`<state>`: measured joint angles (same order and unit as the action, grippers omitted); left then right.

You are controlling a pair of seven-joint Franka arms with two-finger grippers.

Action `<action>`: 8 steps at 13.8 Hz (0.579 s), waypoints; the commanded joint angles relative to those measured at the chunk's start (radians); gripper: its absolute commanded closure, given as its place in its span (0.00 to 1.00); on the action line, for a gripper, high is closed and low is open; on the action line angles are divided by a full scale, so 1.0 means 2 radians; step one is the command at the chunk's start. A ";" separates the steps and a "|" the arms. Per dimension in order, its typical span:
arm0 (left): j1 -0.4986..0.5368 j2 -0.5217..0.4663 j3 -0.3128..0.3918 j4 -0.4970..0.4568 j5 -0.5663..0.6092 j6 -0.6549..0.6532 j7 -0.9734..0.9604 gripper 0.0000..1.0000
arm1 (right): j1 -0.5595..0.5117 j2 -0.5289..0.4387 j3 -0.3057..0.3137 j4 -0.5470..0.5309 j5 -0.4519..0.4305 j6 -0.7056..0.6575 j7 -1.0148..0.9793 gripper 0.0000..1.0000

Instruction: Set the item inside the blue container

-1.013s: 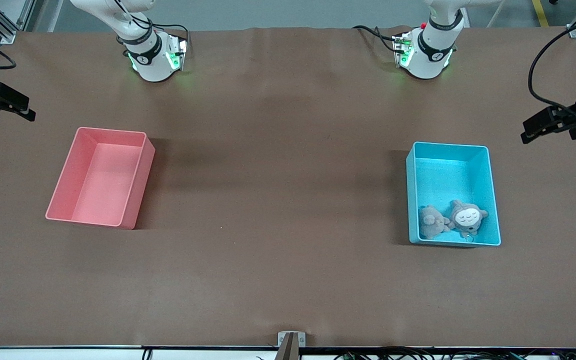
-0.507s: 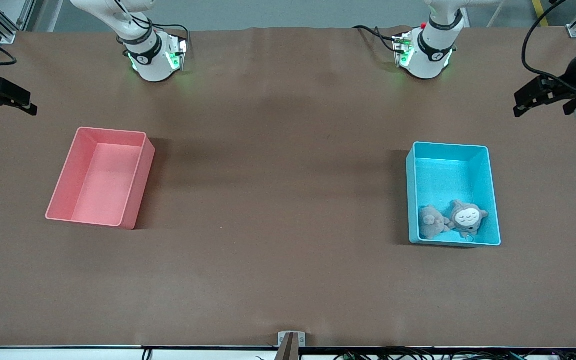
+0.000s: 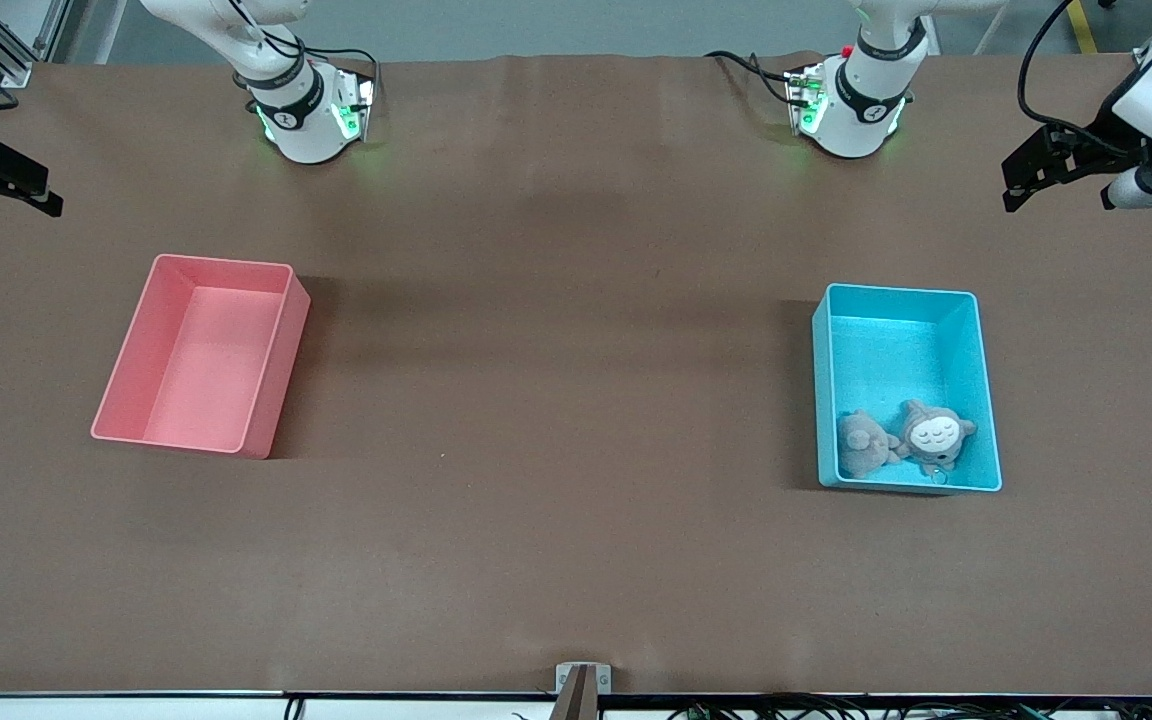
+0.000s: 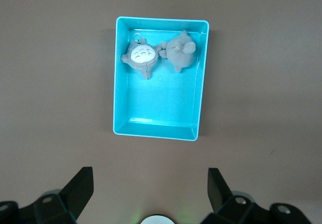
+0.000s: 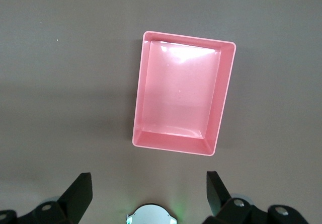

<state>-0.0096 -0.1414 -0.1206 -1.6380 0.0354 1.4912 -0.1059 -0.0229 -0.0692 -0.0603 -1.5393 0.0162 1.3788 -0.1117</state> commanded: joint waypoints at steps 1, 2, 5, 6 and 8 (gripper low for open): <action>-0.002 -0.008 0.003 -0.009 -0.007 0.010 0.008 0.00 | -0.007 -0.011 0.003 -0.005 0.005 0.003 -0.002 0.00; 0.000 -0.004 0.004 -0.003 -0.009 0.009 0.010 0.00 | -0.006 -0.011 0.003 -0.005 0.005 0.003 -0.002 0.00; 0.004 0.005 0.008 0.007 -0.015 0.009 0.010 0.00 | -0.006 -0.011 0.003 -0.006 0.006 0.004 -0.002 0.00; 0.005 0.006 0.009 0.010 -0.014 0.009 0.010 0.00 | -0.006 -0.011 0.003 -0.007 0.009 0.004 -0.002 0.00; 0.006 0.008 0.009 0.010 -0.015 0.009 0.011 0.00 | -0.006 -0.011 0.003 -0.008 0.014 0.003 -0.002 0.00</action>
<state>-0.0024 -0.1355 -0.1070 -1.6379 0.0282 1.5088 -0.1054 -0.0229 -0.0693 -0.0606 -1.5388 0.0240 1.3824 -0.1117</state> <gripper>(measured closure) 0.000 0.000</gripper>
